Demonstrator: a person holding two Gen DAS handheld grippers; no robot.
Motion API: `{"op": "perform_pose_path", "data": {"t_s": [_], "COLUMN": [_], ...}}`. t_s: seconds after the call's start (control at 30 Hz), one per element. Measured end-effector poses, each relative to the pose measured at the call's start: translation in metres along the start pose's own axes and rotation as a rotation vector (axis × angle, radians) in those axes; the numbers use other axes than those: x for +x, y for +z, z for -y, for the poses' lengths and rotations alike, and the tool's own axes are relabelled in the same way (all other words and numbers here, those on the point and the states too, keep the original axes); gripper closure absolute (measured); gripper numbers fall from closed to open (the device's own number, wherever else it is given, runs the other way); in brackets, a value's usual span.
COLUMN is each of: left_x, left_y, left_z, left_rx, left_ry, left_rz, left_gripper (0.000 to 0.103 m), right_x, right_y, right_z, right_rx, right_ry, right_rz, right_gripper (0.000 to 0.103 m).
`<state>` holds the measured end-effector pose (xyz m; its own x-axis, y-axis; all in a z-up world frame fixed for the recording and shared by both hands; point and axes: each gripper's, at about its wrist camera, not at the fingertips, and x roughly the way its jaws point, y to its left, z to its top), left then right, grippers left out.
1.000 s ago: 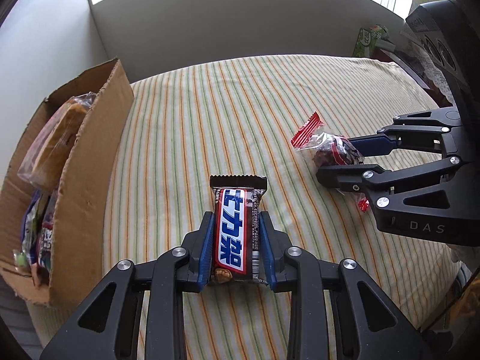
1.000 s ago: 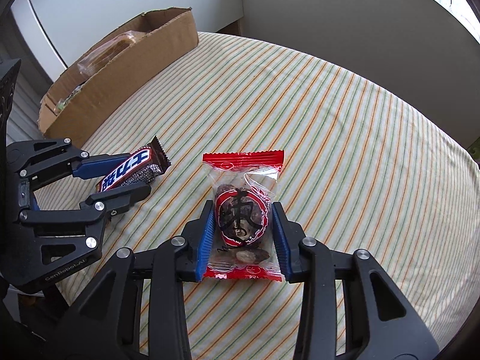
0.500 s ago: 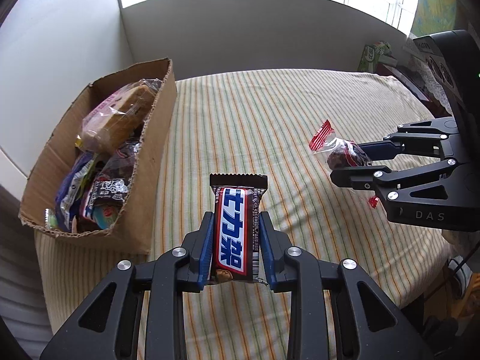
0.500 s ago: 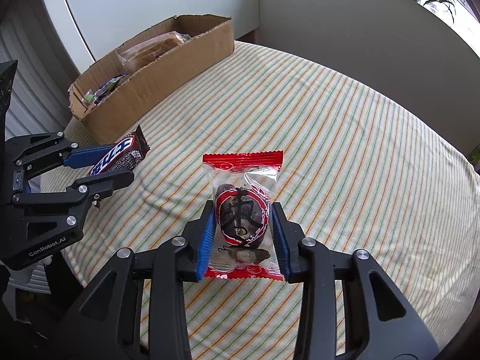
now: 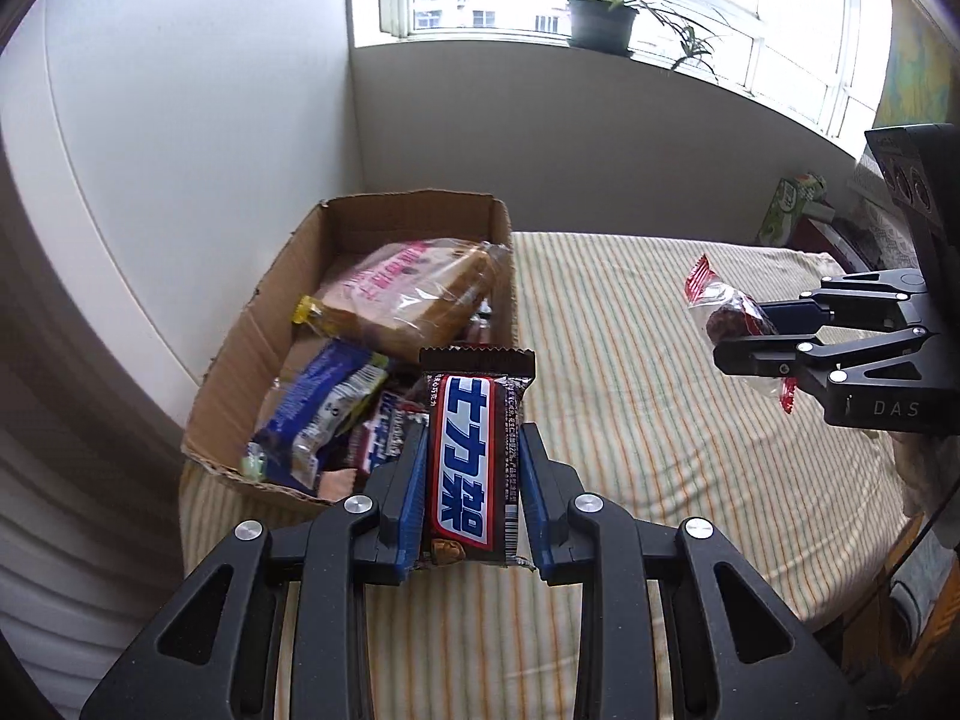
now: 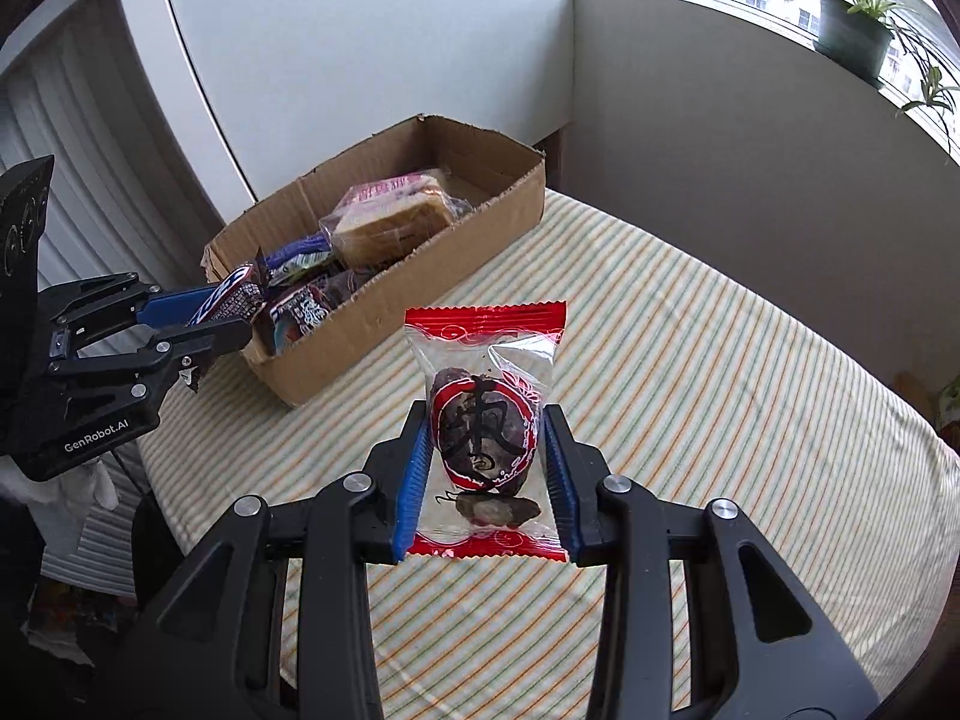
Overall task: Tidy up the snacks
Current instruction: 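Carry the chocolate bar and red-wrapped packet over the cardboard box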
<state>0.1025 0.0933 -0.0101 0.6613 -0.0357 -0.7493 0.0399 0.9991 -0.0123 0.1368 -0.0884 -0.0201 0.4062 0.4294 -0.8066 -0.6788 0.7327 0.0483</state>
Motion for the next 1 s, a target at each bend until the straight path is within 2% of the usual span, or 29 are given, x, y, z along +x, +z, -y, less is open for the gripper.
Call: {"op": "perform_pose_path", "data": {"t_s": [0.3,0.57,0.83,1.0], "left_x": [0.008,0.025,0.049,0.062], "left_y": [0.025,0.045,0.063,0.063], "left_z": [-0.047,-0.061,-0.070,-0.071], "left_rx": [-0.033,-0.067,-0.080,-0.079], "left_ry": [0.111,0.118,0.125,0.129], "left_rz": [0.029,0.031,0.001,-0.024], "left_gripper": [0.076,0.076,0.076,0.076], "right_x": [0.023,0.054,0.096,0.121], "right_y": [0.060,0.104,0.132,0.145], "right_z": [-0.010,-0.008,-0.003,-0.003], "right_rx": [-0.059,-0.086,-0.056,-0.048], "right_ry": [-0.002,-0.024,0.017,0.037], "right_rz": [0.015,0.010,-0.026,-0.045], "right_gripper": [0.066,0.066,0.066,0.066]}}
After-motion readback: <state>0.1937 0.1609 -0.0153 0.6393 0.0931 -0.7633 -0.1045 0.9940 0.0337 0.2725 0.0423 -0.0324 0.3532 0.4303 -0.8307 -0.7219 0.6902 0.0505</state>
